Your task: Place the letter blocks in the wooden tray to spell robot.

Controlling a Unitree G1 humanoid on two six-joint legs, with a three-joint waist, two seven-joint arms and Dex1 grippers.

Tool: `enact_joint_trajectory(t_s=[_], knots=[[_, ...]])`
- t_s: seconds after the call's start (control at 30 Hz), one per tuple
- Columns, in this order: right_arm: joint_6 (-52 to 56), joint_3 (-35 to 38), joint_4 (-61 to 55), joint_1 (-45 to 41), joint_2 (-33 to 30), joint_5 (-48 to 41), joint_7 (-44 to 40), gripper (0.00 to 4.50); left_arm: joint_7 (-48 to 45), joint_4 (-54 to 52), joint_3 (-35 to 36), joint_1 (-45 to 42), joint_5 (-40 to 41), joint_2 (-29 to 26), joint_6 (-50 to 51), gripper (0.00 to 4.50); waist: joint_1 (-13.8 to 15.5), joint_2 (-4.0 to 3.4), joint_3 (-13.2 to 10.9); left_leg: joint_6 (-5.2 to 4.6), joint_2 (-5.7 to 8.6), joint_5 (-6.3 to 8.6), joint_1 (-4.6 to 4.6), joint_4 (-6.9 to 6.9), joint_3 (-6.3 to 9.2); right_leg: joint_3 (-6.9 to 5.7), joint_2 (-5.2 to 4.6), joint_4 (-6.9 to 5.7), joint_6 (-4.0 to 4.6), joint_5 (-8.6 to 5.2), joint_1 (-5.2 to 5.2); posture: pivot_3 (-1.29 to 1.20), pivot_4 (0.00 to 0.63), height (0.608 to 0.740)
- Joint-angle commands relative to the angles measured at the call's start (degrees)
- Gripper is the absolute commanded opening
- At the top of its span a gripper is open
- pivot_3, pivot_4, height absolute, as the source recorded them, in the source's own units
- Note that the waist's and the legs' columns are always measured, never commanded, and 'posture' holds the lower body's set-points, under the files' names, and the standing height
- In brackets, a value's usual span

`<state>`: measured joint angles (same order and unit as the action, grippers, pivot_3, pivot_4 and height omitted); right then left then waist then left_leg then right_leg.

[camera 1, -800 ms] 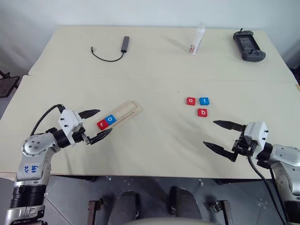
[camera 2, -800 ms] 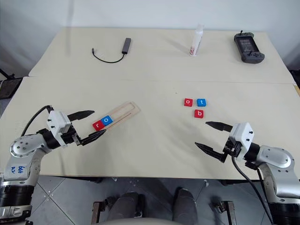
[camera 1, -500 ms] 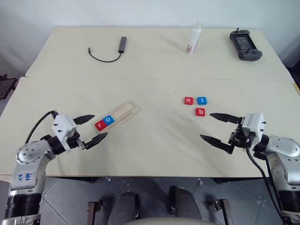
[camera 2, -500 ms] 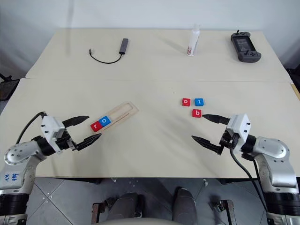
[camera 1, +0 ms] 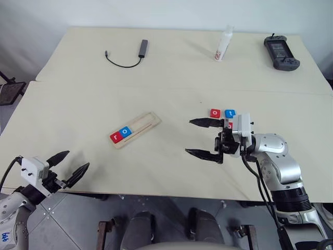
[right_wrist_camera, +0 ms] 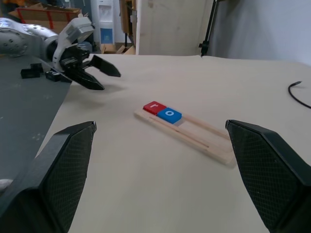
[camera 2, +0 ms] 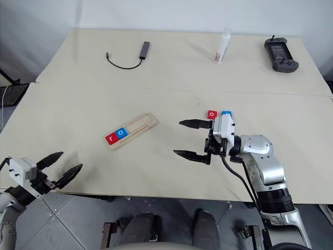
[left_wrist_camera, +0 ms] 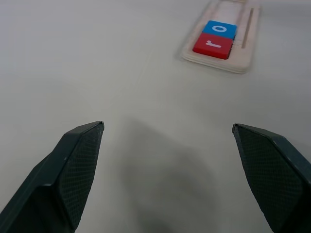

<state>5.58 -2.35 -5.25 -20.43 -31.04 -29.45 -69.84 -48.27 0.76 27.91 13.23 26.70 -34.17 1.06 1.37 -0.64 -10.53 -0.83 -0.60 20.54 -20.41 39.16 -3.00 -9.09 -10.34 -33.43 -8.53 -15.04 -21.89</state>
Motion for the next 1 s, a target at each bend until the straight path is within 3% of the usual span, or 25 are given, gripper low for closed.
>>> enact_joint_trajectory(t_s=[0.03, 0.23, 0.37, 0.87, 1.0], knots=[[0.3, 0.9, -2.2, 0.9, -1.6, -0.6, -1.3, 4.47, 1.1, -3.8, -2.7, -3.6, -0.2, -0.3, 1.2, 4.50, 0.0, 0.00, 0.0, 0.01, -0.01, 0.00, -0.01, 0.00, -0.07, -0.02, 0.02, 0.00, 0.00, 0.00, 0.00, 0.00, 0.150, 0.740], [2.1, 1.8, -3.4, 1.7, -3.0, -1.2, -0.7, 4.47, 0.8, -0.1, -10.3, -14.1, -4.0, -1.2, 2.4, 4.50, -0.3, 0.01, 0.0, 0.03, -0.07, 0.01, -0.01, 0.00, -0.59, 0.01, 0.09, -0.02, 0.00, 0.00, -0.08, 0.00, 0.150, 0.740], [3.1, 2.7, -5.2, 3.2, -3.4, -1.4, 0.5, 4.47, -1.5, 7.9, -14.7, -20.2, -8.1, -2.5, 0.2, 4.50, -1.1, 0.01, 0.0, 0.06, -0.11, 0.03, -0.03, -0.04, -0.86, 0.01, 0.11, -0.11, 0.01, 0.00, -0.32, 0.00, 0.150, 0.740], [3.8, 4.2, -9.1, 6.9, -3.1, -1.3, 4.4, 4.47, -5.0, 18.6, -19.7, -25.3, -11.8, -3.6, -0.4, 4.50, -1.4, 0.02, 0.0, 0.06, -0.12, 0.03, -0.15, 0.00, -0.99, 0.07, 0.08, -0.21, 0.01, 0.00, -0.51, 0.00, 0.150, 0.740], [3.7, 4.2, -9.3, 7.3, -3.2, -1.3, 4.7, 4.50, -7.0, 20.0, -20.6, -25.0, -12.4, -4.1, -0.9, 3.65, -1.4, 0.01, 0.0, 0.06, -0.13, 0.03, -0.13, 0.00, -1.01, 0.07, 0.08, -0.22, 0.01, 0.00, -0.51, 0.00, 0.150, 0.740]])
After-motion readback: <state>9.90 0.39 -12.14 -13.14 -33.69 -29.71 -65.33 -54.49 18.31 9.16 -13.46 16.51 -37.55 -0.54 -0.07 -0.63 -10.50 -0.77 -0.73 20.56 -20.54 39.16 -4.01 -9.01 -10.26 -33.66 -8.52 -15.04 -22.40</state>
